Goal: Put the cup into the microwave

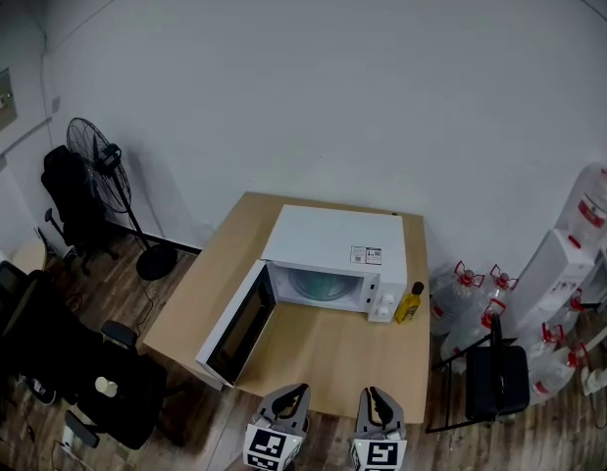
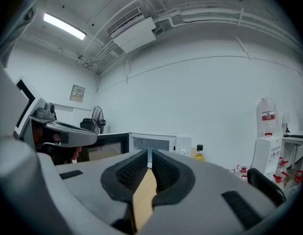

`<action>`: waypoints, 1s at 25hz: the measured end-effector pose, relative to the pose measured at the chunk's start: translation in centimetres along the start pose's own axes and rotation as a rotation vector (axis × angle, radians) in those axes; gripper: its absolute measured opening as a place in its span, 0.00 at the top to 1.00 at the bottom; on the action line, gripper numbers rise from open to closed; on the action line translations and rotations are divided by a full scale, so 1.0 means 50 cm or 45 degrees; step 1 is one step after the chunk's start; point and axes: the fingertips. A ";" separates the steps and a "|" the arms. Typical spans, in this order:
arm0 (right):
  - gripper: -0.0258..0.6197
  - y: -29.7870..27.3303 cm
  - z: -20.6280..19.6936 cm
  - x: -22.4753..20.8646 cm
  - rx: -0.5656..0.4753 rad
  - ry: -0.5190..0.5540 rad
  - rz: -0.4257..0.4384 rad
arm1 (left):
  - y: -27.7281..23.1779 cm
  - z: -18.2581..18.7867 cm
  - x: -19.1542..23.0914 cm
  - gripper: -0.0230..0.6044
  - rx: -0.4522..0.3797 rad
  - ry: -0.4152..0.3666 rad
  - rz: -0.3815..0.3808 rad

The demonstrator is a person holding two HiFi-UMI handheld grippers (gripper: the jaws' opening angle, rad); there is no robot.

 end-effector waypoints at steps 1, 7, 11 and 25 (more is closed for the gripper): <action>0.90 0.008 -0.001 0.003 -0.002 0.002 0.002 | 0.007 -0.001 -0.004 0.93 0.001 -0.002 -0.001; 0.92 0.040 -0.009 0.014 -0.006 -0.002 0.000 | 0.033 -0.004 -0.021 0.93 -0.006 -0.016 -0.006; 0.93 0.047 -0.010 0.012 -0.008 -0.013 -0.009 | 0.037 0.002 -0.022 0.93 -0.018 -0.034 -0.006; 0.93 0.042 -0.002 0.008 -0.012 -0.011 -0.012 | 0.035 0.014 -0.007 0.93 -0.019 -0.046 -0.001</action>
Point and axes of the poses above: the fingertips, and each gripper's own axes: y backward along the fingers, x to its left, z out of its top, and after that the axes turned 4 degrees about z, right-handed
